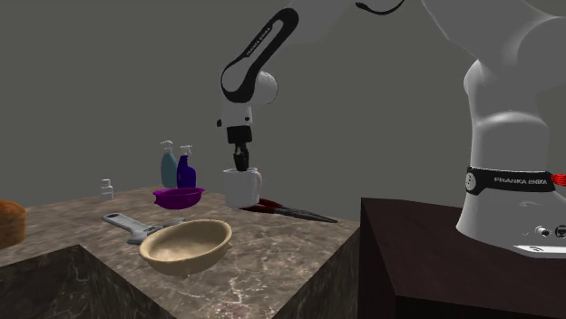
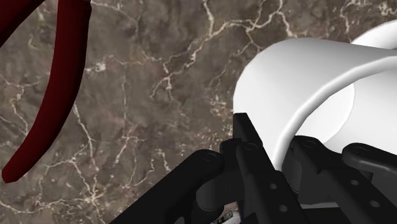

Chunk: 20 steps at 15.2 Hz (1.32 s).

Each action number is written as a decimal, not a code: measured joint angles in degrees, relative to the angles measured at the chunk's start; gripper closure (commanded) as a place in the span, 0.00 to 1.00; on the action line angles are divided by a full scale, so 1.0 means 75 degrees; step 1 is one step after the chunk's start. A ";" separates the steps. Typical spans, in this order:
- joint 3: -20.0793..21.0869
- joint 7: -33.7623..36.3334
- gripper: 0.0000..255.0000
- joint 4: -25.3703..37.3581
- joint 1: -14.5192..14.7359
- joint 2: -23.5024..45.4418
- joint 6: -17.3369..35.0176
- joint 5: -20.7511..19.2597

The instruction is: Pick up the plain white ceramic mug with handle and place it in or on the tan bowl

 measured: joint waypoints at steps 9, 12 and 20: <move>-0.0054 0.0055 1.00 0.0096 0.0049 -0.0589 -0.0683 -0.0090; -0.0067 0.0080 1.00 0.0154 0.0067 -0.0764 -0.0914 -0.0118; 0.0134 0.0855 1.00 0.0113 0.0629 -0.1082 -0.1187 -0.0190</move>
